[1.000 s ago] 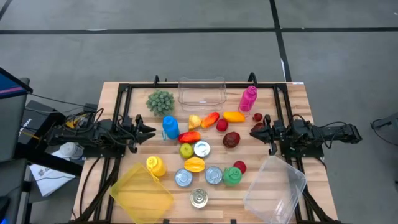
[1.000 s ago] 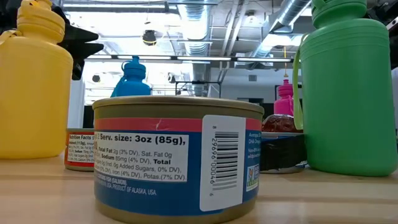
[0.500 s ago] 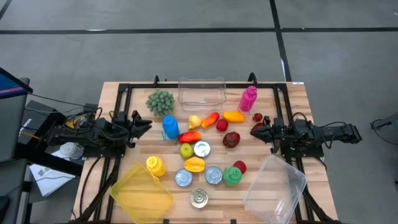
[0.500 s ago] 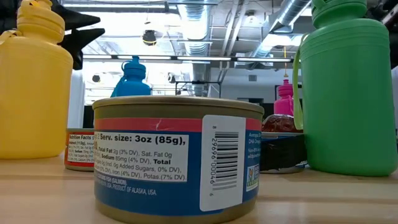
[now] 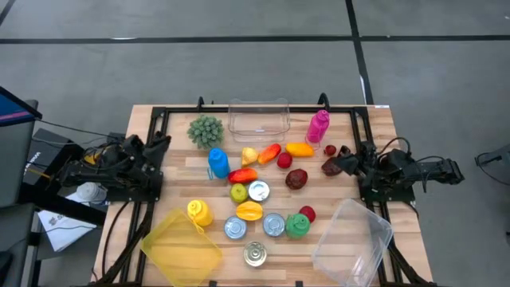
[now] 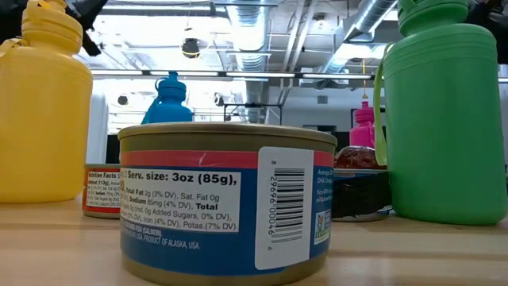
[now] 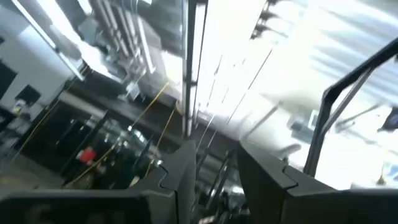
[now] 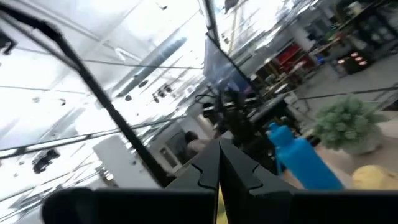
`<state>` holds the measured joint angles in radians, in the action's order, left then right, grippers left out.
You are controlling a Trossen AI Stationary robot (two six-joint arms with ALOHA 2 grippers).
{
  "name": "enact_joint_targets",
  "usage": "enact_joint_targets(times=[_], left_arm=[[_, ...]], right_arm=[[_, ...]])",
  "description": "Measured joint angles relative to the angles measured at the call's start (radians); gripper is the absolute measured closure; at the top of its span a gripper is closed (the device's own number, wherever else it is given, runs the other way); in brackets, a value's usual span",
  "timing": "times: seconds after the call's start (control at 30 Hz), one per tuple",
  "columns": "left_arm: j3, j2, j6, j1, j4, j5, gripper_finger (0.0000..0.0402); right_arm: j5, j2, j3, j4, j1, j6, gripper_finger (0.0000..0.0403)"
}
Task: Pick & Place Food Item
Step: Put the blue water bottle into the transparent bin
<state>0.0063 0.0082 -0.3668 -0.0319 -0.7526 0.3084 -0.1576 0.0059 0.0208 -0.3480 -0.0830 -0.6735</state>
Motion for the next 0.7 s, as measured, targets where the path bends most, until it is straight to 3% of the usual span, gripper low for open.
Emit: enact_joint_targets(times=[0.4,0.57,0.7], left_arm=[[0.029,0.006,0.016,0.000,-0.008,0.044,0.0296],[0.219,0.119,0.027,0.000,0.218,0.010,0.0336],[0.441,0.290,0.027,0.000,0.457,-0.102,0.0379]], right_arm=[[-0.118,0.000,0.002,-0.008,0.000,0.000,0.0403],[-0.145,0.000,0.002,-0.007,0.000,0.003,0.0403],[-0.158,0.000,0.002,-0.006,0.000,0.003,0.0403]])
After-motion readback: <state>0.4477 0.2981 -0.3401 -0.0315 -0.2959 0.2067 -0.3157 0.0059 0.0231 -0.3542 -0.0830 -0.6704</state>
